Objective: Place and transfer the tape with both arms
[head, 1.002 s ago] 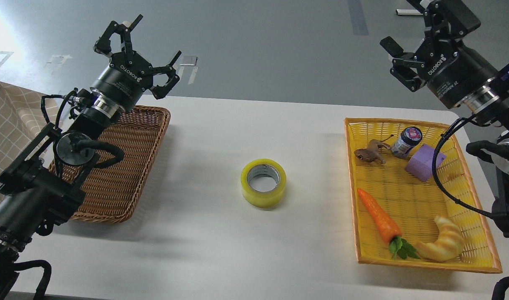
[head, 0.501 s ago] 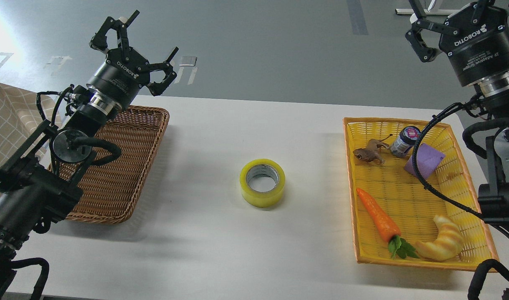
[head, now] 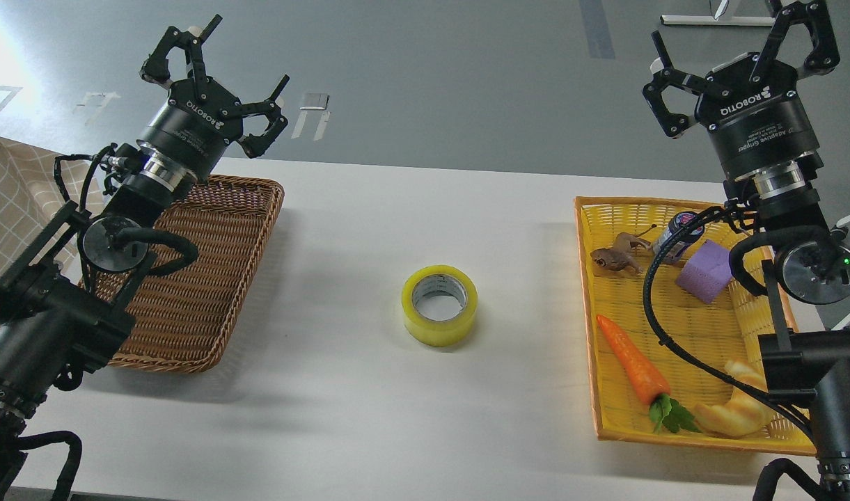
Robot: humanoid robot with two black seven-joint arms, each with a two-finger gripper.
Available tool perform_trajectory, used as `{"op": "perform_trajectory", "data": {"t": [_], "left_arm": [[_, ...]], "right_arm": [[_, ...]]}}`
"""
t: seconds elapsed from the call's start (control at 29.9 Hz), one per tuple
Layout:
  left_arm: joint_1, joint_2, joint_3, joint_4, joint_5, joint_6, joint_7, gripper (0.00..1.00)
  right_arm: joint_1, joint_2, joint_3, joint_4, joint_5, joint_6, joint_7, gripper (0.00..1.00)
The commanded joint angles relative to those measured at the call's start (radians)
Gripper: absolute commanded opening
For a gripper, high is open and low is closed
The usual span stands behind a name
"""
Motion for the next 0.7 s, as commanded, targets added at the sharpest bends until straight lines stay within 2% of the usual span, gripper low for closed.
{"op": "perform_trajectory", "data": {"t": [0.0, 0.47, 0.67], "left_arm": [[0.0, 0.002, -0.003, 0.0, -0.001, 0.0, -0.004, 0.98], [-0.002, 0.0, -0.003, -0.001, 0.002, 0.0, -0.005, 0.98], [-0.006, 0.006, 0.002, -0.003, 0.016, 0.0, 0.011, 0.98]], "right_arm": [[-0.007, -0.011, -0.015, 0.0, -0.002, 0.0, -0.002, 1.0], [0.003, -0.011, -0.015, 0.0, -0.002, 0.0, -0.001, 1.0], [-0.004, -0.011, -0.017, 0.002, -0.002, 0.0, -0.001, 1.0]]}}
